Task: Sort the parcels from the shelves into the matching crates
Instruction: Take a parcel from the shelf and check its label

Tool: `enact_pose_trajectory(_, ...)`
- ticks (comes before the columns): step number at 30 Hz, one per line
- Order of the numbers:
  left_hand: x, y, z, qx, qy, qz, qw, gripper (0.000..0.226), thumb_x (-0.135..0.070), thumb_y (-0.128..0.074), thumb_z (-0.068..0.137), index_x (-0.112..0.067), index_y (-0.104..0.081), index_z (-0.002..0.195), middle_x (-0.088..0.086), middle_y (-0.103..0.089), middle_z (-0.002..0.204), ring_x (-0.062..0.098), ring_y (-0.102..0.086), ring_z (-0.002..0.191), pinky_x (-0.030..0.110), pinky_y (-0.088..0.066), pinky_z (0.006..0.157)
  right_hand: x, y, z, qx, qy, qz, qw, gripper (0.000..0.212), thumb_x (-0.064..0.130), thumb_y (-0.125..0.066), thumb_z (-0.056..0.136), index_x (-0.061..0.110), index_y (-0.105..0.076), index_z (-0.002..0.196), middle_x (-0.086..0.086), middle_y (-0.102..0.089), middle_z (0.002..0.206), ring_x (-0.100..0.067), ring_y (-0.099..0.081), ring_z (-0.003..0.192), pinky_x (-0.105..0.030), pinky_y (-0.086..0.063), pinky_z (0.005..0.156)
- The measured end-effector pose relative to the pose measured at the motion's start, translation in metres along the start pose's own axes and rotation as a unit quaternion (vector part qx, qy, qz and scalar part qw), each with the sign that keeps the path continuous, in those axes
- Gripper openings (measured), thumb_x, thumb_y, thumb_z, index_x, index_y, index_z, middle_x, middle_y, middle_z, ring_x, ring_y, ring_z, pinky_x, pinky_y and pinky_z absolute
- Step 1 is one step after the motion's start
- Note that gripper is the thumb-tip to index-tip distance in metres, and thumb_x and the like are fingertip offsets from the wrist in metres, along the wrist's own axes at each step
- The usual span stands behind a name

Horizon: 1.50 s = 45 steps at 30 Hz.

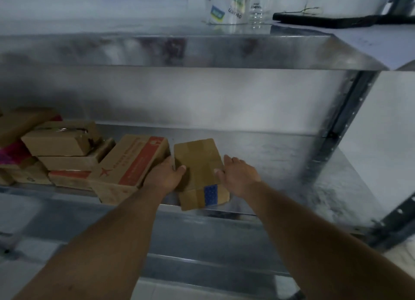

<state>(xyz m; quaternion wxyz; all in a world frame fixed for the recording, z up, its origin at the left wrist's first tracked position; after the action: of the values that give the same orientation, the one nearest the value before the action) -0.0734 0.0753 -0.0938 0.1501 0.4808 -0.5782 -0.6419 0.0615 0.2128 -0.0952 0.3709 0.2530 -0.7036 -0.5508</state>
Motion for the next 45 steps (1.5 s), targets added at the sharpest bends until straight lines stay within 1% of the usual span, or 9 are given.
enact_pose_trajectory(6,-0.003,-0.018,0.007,0.123,-0.005,-0.245,0.962,0.081,-0.020,-0.059,0.093,-0.030,-0.006,0.153,0.005,-0.033,0.152,0.028,-0.041,0.132,0.040,-0.035,0.110,0.000,-0.009,0.008,0.051,-0.089,0.230,0.968,0.072,0.022,-0.048,0.096,0.017,-0.007,0.155,-0.009,-0.039,0.149,-0.026,-0.044,0.131,-0.035,-0.038,0.103)
enact_pose_trajectory(10,0.000,-0.017,0.008,0.144,-0.059,-0.332,0.930,0.090,-0.007,-0.066,0.086,-0.039,-0.012,0.151,-0.004,-0.038,0.148,0.019,-0.046,0.126,0.046,-0.042,0.105,-0.008,-0.002,0.000,0.032,-0.083,0.310,0.946,0.084,0.004,-0.060,0.088,0.023,-0.010,0.154,-0.007,-0.051,0.138,-0.023,-0.054,0.119,-0.035,-0.048,0.097)
enact_pose_trajectory(18,-0.025,-0.014,0.003,0.083,-0.181,-0.249,0.948,0.098,-0.002,-0.066,0.084,-0.036,-0.004,0.152,0.000,-0.030,0.146,0.019,-0.047,0.120,0.038,-0.045,0.099,-0.028,-0.001,-0.016,-0.094,-0.093,0.275,0.952,0.106,0.010,-0.068,0.065,0.045,-0.007,0.145,-0.003,-0.053,0.120,-0.026,-0.060,0.099,-0.044,-0.059,0.072)
enact_pose_trajectory(22,-0.032,-0.021,-0.003,0.073,-0.220,-0.223,0.947,0.096,-0.004,-0.066,0.082,-0.036,-0.007,0.150,0.004,-0.031,0.140,0.022,-0.047,0.122,0.039,-0.045,0.100,-0.037,-0.007,-0.031,-0.135,-0.082,0.281,0.947,0.098,0.011,-0.067,0.067,0.041,-0.015,0.144,-0.002,-0.050,0.128,-0.029,-0.057,0.106,-0.048,-0.058,0.075)
enact_pose_trajectory(28,-0.038,-0.021,-0.012,0.077,-0.216,-0.274,0.934,0.072,-0.007,-0.064,0.086,-0.027,-0.028,0.145,0.005,-0.036,0.137,0.017,-0.048,0.109,0.038,-0.047,0.097,-0.034,0.007,-0.063,-0.153,-0.139,0.411,0.888,0.065,0.002,-0.065,0.082,0.022,-0.039,0.139,0.000,-0.059,0.093,-0.017,-0.062,0.086,-0.031,-0.057,0.064)
enact_pose_trajectory(31,-0.039,-0.015,-0.015,0.097,-0.193,-0.332,0.918,0.041,-0.035,-0.060,0.091,-0.028,-0.041,0.126,0.000,-0.047,0.128,0.019,-0.052,0.106,0.048,-0.049,0.095,-0.026,0.019,-0.076,-0.168,-0.171,0.510,0.826,0.033,0.035,-0.056,0.095,0.013,-0.050,0.118,-0.008,-0.061,0.105,-0.028,-0.064,0.100,-0.049,-0.057,0.078)
enact_pose_trajectory(34,-0.045,-0.003,-0.018,0.095,-0.159,-0.359,0.915,0.043,-0.064,-0.040,0.090,-0.023,-0.045,0.103,-0.001,-0.053,0.105,0.018,-0.055,0.097,0.048,-0.051,0.088,-0.015,0.035,-0.082,-0.162,-0.190,0.514,0.820,0.048,0.060,-0.033,0.096,0.017,-0.055,0.103,-0.005,-0.060,0.111,-0.026,-0.059,0.106,-0.050,-0.054,0.085)
enact_pose_trajectory(39,-0.059,0.013,-0.024,0.090,-0.122,-0.318,0.936,0.080,-0.085,-0.019,0.077,-0.021,-0.053,0.112,0.002,-0.059,0.102,0.020,-0.059,0.092,0.034,-0.052,0.066,-0.019,0.044,-0.094,-0.189,-0.267,0.462,0.824,0.088,0.081,-0.020,0.083,0.012,-0.065,0.115,-0.010,-0.068,0.104,-0.026,-0.066,0.093,-0.045,-0.059,0.075)
enact_pose_trajectory(45,-0.063,0.010,-0.038,0.129,-0.124,-0.340,0.923,0.045,-0.041,-0.049,0.093,-0.025,-0.040,0.133,0.007,-0.054,0.120,0.024,-0.056,0.101,0.044,-0.053,0.088,-0.020,0.052,-0.118,-0.231,-0.258,0.467,0.813,0.026,0.029,-0.045,0.097,0.008,-0.053,0.110,-0.012,-0.065,0.099,-0.030,-0.066,0.087,-0.038,-0.059,0.067)
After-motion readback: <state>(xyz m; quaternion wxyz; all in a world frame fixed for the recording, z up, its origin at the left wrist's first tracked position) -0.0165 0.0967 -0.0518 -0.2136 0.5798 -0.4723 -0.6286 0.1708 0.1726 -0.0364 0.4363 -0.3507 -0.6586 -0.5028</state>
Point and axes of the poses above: each hand's wrist, its own z-axis towards the middle knuckle, its own y-axis out of the back of the hand, x = y × z, the point moved 4 cm from there along z, towards the middle knuckle
